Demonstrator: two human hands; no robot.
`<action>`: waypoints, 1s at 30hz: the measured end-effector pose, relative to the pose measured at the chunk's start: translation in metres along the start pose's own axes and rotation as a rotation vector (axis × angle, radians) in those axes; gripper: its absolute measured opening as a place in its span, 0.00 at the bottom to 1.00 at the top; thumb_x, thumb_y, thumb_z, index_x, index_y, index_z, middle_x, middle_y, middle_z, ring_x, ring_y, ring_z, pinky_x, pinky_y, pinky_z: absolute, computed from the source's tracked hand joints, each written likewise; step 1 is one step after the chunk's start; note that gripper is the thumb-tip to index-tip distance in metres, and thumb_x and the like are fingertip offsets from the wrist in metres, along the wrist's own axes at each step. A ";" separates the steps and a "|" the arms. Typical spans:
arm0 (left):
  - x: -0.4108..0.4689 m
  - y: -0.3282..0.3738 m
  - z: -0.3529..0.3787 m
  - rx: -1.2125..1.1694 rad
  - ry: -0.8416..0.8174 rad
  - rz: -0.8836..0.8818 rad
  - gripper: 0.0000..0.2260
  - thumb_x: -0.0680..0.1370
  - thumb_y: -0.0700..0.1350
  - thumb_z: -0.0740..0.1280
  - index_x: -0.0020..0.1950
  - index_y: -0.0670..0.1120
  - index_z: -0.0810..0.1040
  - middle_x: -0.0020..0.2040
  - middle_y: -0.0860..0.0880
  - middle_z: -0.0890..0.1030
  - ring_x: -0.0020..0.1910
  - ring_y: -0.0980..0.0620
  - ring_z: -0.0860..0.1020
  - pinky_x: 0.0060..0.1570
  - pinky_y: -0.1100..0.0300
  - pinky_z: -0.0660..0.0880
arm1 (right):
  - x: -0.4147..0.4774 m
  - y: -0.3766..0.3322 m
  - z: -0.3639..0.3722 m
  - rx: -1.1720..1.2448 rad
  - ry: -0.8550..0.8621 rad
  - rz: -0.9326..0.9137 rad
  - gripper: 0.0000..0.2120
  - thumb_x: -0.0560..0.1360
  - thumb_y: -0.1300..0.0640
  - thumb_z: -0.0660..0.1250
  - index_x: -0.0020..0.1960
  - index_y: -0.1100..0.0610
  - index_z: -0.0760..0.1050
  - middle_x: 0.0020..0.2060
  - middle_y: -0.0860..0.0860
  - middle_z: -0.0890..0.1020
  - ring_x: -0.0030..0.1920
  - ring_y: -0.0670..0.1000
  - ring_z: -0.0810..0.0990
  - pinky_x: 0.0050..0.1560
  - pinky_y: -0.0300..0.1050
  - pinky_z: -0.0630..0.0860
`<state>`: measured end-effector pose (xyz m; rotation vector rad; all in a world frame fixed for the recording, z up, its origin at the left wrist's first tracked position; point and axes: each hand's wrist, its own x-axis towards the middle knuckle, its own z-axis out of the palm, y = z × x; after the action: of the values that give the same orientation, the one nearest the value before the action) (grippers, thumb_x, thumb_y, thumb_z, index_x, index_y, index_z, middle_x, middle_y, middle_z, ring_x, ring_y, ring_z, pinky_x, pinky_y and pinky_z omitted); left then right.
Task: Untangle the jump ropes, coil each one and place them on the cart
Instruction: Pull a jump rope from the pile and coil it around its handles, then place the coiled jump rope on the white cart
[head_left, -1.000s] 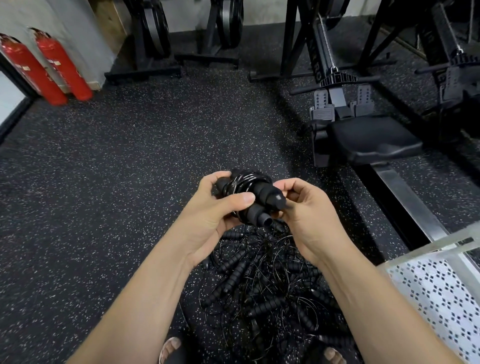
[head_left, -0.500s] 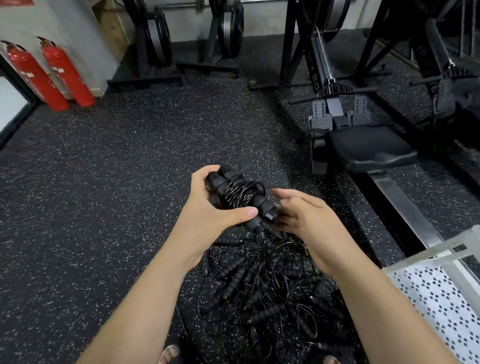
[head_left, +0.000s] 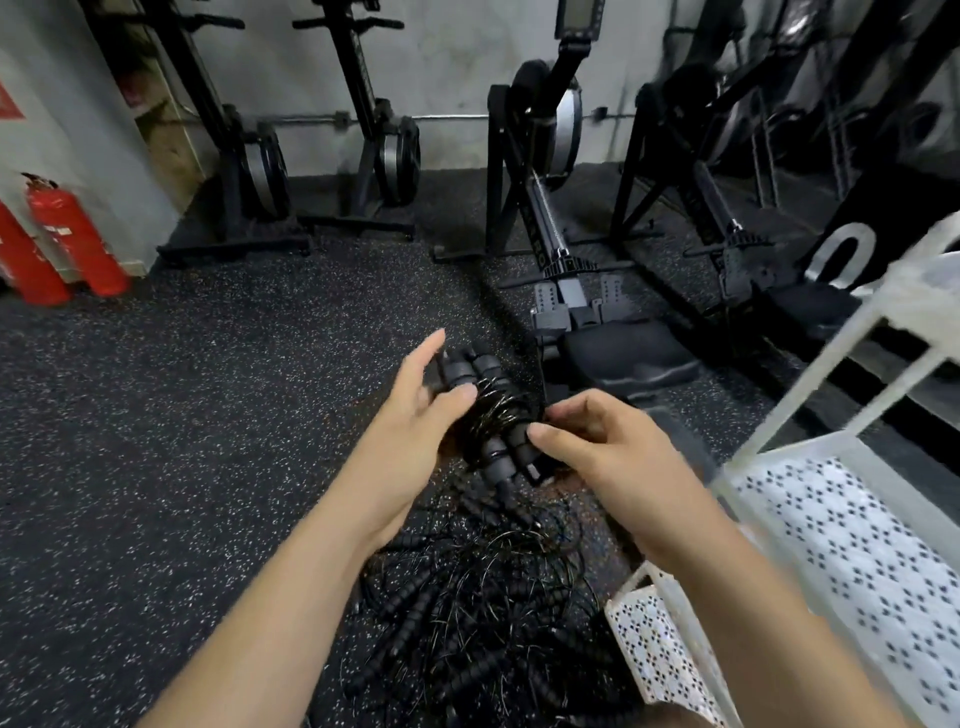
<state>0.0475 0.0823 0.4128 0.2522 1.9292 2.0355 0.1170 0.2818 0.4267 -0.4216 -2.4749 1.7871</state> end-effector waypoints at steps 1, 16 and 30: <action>-0.002 0.015 0.011 0.019 -0.027 0.020 0.26 0.87 0.48 0.67 0.79 0.69 0.66 0.69 0.53 0.83 0.69 0.55 0.80 0.77 0.45 0.69 | -0.008 -0.009 -0.015 -0.007 -0.007 -0.002 0.08 0.79 0.49 0.78 0.53 0.50 0.83 0.46 0.47 0.89 0.49 0.49 0.88 0.55 0.60 0.86; -0.046 0.197 0.207 0.008 -0.375 0.229 0.15 0.85 0.48 0.71 0.70 0.51 0.72 0.59 0.48 0.88 0.60 0.48 0.86 0.61 0.50 0.82 | -0.150 -0.159 -0.245 -0.314 0.151 -0.108 0.09 0.82 0.55 0.73 0.54 0.61 0.81 0.45 0.57 0.89 0.46 0.57 0.90 0.42 0.50 0.86; -0.016 0.211 0.364 0.575 -0.461 0.383 0.19 0.82 0.62 0.70 0.71 0.59 0.79 0.64 0.57 0.82 0.59 0.57 0.80 0.59 0.57 0.78 | -0.141 -0.124 -0.374 -0.558 0.027 0.167 0.16 0.82 0.50 0.74 0.55 0.64 0.86 0.47 0.53 0.91 0.50 0.51 0.90 0.58 0.49 0.85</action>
<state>0.1646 0.4098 0.6495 1.1880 2.2071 1.3683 0.3069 0.5544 0.6809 -0.6891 -2.9672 1.0851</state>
